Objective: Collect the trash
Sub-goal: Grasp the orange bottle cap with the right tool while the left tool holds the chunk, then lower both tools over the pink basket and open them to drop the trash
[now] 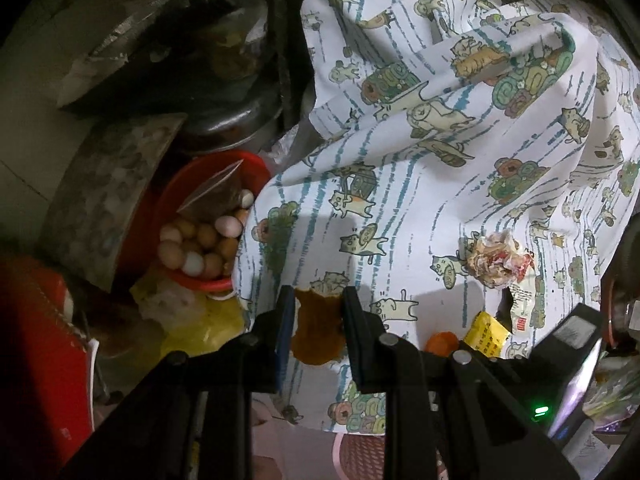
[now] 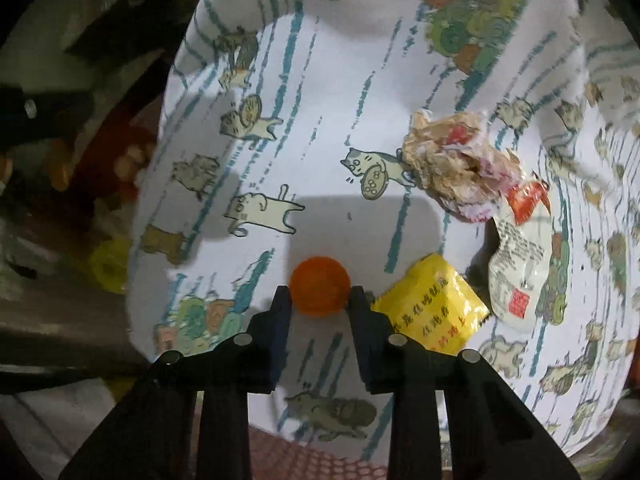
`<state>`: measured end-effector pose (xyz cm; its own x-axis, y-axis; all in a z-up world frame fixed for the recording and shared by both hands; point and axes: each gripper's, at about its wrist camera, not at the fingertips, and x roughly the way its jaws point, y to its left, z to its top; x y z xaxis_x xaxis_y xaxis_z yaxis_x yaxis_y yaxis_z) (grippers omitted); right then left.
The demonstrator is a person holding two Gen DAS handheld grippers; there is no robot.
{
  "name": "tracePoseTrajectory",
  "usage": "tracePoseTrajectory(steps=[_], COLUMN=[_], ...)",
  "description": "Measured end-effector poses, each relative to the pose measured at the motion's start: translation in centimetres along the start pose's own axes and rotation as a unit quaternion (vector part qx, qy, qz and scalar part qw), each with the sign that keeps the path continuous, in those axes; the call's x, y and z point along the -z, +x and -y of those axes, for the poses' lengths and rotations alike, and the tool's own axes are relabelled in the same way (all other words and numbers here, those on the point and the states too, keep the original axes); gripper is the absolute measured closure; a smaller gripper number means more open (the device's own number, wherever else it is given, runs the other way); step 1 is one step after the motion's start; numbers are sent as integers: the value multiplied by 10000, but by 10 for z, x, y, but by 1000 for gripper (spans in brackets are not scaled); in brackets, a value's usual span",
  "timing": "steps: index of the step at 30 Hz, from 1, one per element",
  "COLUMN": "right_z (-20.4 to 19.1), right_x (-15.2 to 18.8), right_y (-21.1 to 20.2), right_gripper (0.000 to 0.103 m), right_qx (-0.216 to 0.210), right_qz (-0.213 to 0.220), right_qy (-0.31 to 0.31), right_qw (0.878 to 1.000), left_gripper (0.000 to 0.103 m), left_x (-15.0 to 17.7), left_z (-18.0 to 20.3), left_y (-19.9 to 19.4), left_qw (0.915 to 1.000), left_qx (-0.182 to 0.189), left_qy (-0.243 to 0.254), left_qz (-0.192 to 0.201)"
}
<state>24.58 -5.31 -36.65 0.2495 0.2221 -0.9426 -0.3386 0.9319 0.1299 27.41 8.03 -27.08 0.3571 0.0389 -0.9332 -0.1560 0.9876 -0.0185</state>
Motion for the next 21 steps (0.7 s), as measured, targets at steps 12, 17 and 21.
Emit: tracePoseTrajectory(steps=[12, 17, 21], right_z=[29, 42, 65], right_x=[34, 69, 96], right_y=[-127, -190, -205], right_gripper=[72, 72, 72], right_qx=[706, 801, 647], right_qz=[1306, 1909, 2103], right_qy=[25, 325, 871], right_qw=[9889, 9778, 9716], left_gripper=[81, 81, 81], left_x=[41, 77, 100], left_z=[28, 43, 33], left_y=[-73, -134, -144], left_qw=[9960, 9894, 9841], left_qx=[646, 630, 1189], left_qy=[-94, 62, -249], left_qz=[607, 1309, 1293])
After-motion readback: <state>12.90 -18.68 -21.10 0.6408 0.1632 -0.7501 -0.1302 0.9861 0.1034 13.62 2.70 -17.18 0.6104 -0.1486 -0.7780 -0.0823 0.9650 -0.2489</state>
